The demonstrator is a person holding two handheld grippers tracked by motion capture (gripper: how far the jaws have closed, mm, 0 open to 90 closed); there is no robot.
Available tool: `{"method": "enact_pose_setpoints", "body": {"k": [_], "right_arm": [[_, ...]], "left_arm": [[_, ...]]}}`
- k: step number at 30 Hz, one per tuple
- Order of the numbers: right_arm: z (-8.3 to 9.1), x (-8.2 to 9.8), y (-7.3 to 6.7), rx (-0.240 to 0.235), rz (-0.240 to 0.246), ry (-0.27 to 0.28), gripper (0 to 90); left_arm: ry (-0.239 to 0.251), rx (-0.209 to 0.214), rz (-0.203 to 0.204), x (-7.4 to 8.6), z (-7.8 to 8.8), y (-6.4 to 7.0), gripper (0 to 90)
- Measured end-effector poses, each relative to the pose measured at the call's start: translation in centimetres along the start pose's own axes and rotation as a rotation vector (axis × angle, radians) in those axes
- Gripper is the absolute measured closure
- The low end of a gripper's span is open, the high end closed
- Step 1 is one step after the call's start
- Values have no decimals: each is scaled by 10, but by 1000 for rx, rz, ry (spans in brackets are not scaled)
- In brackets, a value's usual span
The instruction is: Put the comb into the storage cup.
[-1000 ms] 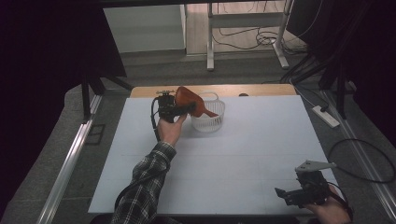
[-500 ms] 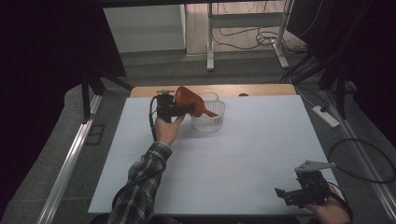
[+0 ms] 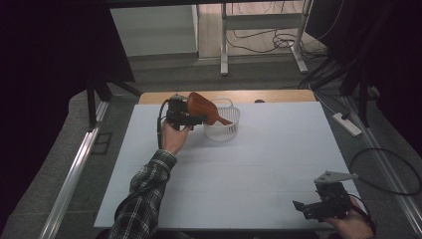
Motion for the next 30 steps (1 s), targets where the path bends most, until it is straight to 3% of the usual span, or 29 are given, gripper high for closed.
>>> {"method": "enact_pose_setpoints", "body": {"k": [7, 19, 27, 30], "right_arm": [[0, 0, 0, -6, 7, 5, 6], [0, 0, 0, -2, 4, 7, 6], [1, 0, 0, -5, 6, 13, 4], [1, 0, 0, -4, 5, 12, 4]], "left_arm": [[-14, 30, 9, -2, 6, -4, 96], [-27, 25, -93, 1, 12, -4, 39], [-31, 92, -123, 3, 15, -3, 30], [-35, 97, -133, 4, 16, -2, 24]]}}
Point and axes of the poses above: each handheld gripper's, and its own axes: z roughly backward along the jaws, x roughly out of its underside, y roughly to its right, the point moved 2 cm from there along -z, roughly forward along the jaws, and after that the axes turned 6 degrees about z, right-handed, at the moved point
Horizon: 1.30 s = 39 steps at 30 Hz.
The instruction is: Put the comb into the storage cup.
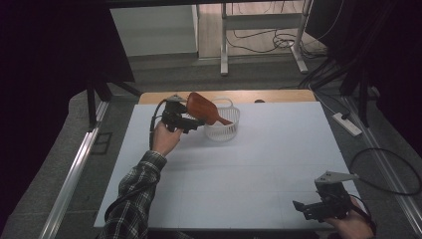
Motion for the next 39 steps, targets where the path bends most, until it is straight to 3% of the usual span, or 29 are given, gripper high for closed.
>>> {"method": "enact_pose_setpoints", "body": {"k": [13, 18, 32, 39], "right_arm": [[0, 0, 0, 2, 2, 7, 0], [2, 0, 1, -6, -4, 24, 0], [5, 1, 1, 27, -16, 45, 0], [5, 1, -1, 42, 4, 50, 0]], "left_arm": [[38, 26, -19, 6, 7, -1, 15], [31, 11, -42, 12, 11, 0, 11], [30, 4, -4, 30, 24, -1, 0], [19, -17, -10, 36, 29, 1, 0]]}}
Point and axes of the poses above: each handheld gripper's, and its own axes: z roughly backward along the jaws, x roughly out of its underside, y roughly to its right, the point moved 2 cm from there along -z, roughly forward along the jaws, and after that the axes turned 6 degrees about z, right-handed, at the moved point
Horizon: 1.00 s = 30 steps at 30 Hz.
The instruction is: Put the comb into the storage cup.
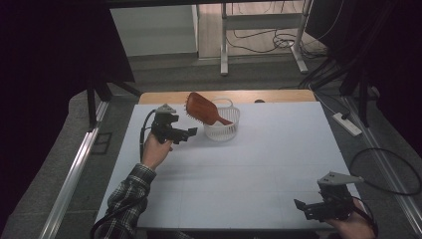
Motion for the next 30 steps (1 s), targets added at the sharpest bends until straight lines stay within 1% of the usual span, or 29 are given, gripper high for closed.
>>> {"method": "enact_pose_setpoints", "body": {"k": [9, 11, 15, 21, 26, 30], "right_arm": [[1, 0, 2, -12, -15, 12, 0], [1, 0, 1, -11, -12, 11, 0], [1, 0, -1, -12, 7, 6, 0], [1, 0, -1, -15, 6, 12, 0], [1, 0, -1, -21, 14, 16, 8], [2, 0, -1, -16, 10, 18, 6]], "left_arm": [[-10, -8, -12, 8, 6, 5, 0], [-13, -5, -16, 9, 8, 6, 0], [-17, -4, -11, 14, 11, 8, 0], [-14, -9, -8, 20, 16, 10, 0], [-23, -26, -27, 25, 22, 14, 0], [-25, -29, -28, 28, 25, 15, 0]]}}
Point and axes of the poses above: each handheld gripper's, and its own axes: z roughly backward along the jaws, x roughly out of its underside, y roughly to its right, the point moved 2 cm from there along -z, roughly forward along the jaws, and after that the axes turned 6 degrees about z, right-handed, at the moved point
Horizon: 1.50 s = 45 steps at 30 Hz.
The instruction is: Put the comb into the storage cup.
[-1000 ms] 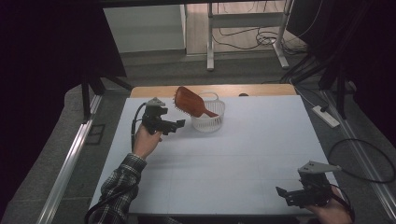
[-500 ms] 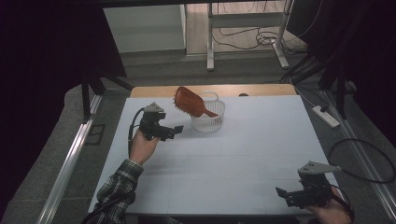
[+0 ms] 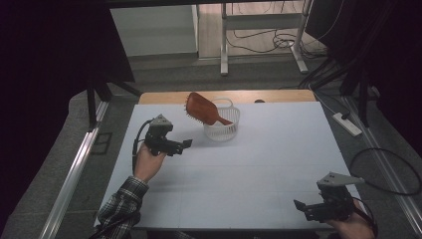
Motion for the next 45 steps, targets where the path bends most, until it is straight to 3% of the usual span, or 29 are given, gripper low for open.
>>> {"method": "enact_pose_setpoints", "body": {"k": [16, 45], "right_arm": [[1, 0, 0, 11, -5, 7, 0], [0, 0, 0, 16, 0, 2, 0]], "left_arm": [[14, 29, 13, 12, 16, 10, 0], [32, 41, 39, 40, 47, 21, 5]]}}
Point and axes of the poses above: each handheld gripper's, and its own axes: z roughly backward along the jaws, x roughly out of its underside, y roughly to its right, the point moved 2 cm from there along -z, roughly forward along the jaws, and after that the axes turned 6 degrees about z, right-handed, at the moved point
